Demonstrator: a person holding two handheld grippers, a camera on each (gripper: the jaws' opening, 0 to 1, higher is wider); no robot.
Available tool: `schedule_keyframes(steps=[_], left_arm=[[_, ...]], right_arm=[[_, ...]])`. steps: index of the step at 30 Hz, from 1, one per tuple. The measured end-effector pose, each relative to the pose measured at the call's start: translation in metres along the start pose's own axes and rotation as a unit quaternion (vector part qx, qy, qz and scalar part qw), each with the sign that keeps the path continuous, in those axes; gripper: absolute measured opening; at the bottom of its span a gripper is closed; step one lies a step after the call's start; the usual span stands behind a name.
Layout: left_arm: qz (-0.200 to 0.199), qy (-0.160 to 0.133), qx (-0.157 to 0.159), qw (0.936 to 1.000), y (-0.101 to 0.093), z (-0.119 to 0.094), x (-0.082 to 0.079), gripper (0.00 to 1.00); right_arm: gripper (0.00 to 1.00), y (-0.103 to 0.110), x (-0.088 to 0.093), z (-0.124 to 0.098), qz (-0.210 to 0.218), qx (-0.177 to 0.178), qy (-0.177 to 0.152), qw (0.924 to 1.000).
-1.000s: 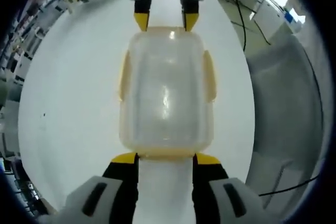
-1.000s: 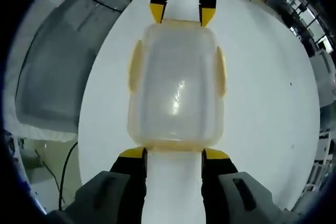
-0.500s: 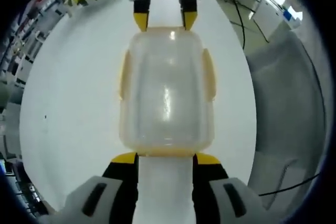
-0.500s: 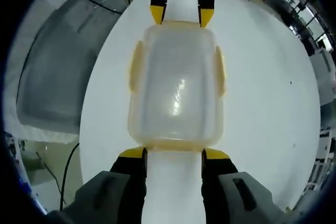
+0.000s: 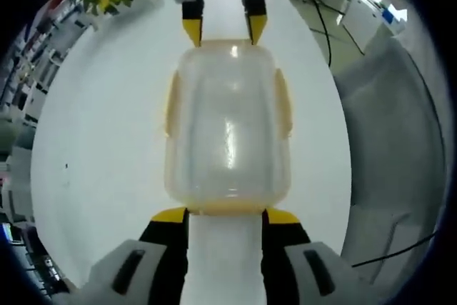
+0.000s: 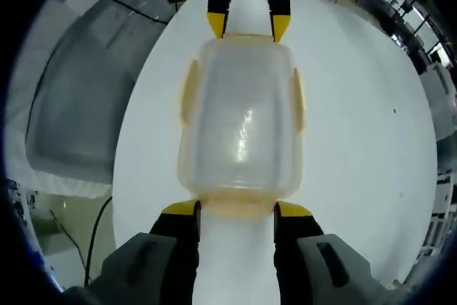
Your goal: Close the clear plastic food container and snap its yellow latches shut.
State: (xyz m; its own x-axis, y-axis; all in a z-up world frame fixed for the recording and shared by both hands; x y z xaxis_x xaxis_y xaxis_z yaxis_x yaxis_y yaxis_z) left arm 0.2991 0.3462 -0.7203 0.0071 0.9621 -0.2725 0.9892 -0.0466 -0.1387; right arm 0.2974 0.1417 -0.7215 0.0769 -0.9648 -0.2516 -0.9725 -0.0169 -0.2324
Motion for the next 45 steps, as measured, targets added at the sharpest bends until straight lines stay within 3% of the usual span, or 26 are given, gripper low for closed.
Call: schedule_keyframes(steps=[3, 6, 8, 19, 22, 26, 28, 29, 31, 34, 37, 39, 40, 41, 43, 44, 45], left_arm=[[0.001, 0.001, -0.002, 1.0000, 0.000, 0.000, 0.000, 0.34], [0.002, 0.002, -0.004, 1.0000, -0.001, 0.001, 0.000, 0.34], [0.002, 0.003, -0.005, 1.0000, -0.001, 0.002, 0.000, 0.34], [0.004, 0.003, -0.004, 1.0000, 0.000, 0.003, 0.009, 0.29], [-0.051, -0.023, 0.026, 0.9981, -0.006, 0.007, 0.016, 0.36], [-0.086, -0.034, 0.026, 0.9953, -0.005, 0.006, 0.029, 0.38], [-0.151, -0.100, 0.047, 0.9822, -0.007, 0.003, 0.027, 0.39], [-0.184, -0.154, 0.057, 0.9690, -0.006, -0.002, 0.023, 0.39], [-0.219, -0.216, 0.061, 0.9496, -0.003, -0.012, 0.023, 0.40], [-0.257, -0.245, 0.062, 0.9328, -0.001, -0.020, 0.029, 0.40], [-0.282, -0.254, 0.062, 0.9232, -0.003, -0.023, 0.033, 0.41], [-0.330, -0.311, 0.083, 0.8877, -0.007, -0.025, 0.027, 0.47], [-0.365, -0.330, 0.091, 0.8660, -0.008, -0.027, 0.026, 0.48], [-0.374, -0.339, 0.092, 0.8585, -0.007, -0.027, 0.026, 0.47], [-0.422, -0.350, 0.072, 0.8331, -0.004, -0.028, 0.029, 0.47], [-0.455, -0.354, 0.060, 0.8148, -0.004, -0.027, 0.031, 0.47], [-0.475, -0.355, 0.068, 0.8021, -0.005, -0.027, 0.031, 0.47]], right_arm=[[0.35, 0.001, 0.004, 0.004, 0.004, 0.000, 0.003, 1.0000], [0.25, 0.000, 0.010, 0.008, -0.001, 0.005, 0.015, 0.9999], [0.30, 0.003, 0.012, 0.009, 0.018, -0.007, 0.016, 0.9997], [0.32, 0.008, 0.020, 0.014, 0.034, -0.021, 0.021, 0.9990], [0.34, 0.010, 0.024, 0.017, 0.046, -0.027, 0.025, 0.9983], [0.36, 0.014, 0.031, 0.019, 0.072, -0.036, 0.031, 0.9963], [0.36, 0.016, 0.035, 0.017, 0.108, -0.043, 0.030, 0.9928], [0.37, 0.016, 0.036, 0.017, 0.114, -0.046, 0.030, 0.9920], [0.38, 0.014, 0.042, 0.015, 0.132, -0.042, 0.028, 0.9900], [0.39, 0.012, 0.048, 0.010, 0.169, -0.033, 0.020, 0.9849], [0.38, 0.006, 0.053, 0.004, 0.211, -0.017, 0.009, 0.9774], [0.39, -0.003, 0.059, 0.001, 0.244, 0.013, 0.017, 0.9695], [0.40, -0.004, 0.062, 0.000, 0.257, 0.017, 0.025, 0.9658], [0.41, -0.006, 0.065, -0.001, 0.275, 0.022, 0.026, 0.9607], [0.42, -0.010, 0.065, -0.005, 0.315, 0.030, 0.017, 0.9484], [0.41, -0.010, 0.064, -0.007, 0.338, 0.027, 0.013, 0.9408], [0.41, -0.011, 0.063, -0.009, 0.370, 0.023, 0.006, 0.9287]])
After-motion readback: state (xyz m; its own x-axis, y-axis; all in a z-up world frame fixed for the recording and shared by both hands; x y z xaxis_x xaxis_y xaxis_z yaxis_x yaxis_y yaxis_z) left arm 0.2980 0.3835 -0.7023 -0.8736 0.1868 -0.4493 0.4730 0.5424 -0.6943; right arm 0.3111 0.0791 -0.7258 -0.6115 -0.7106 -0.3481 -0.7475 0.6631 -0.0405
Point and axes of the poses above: the point that each gripper's makers call its tool centre point, and the gripper's own axes: z roughly forward along the fingers, y roughly to its left, x roughly out of its underside, the point moved 7 cm from there along -z, roughly backward along the fingers, and after that the axes turned 14 degrees about x, right-handed, at the moved point
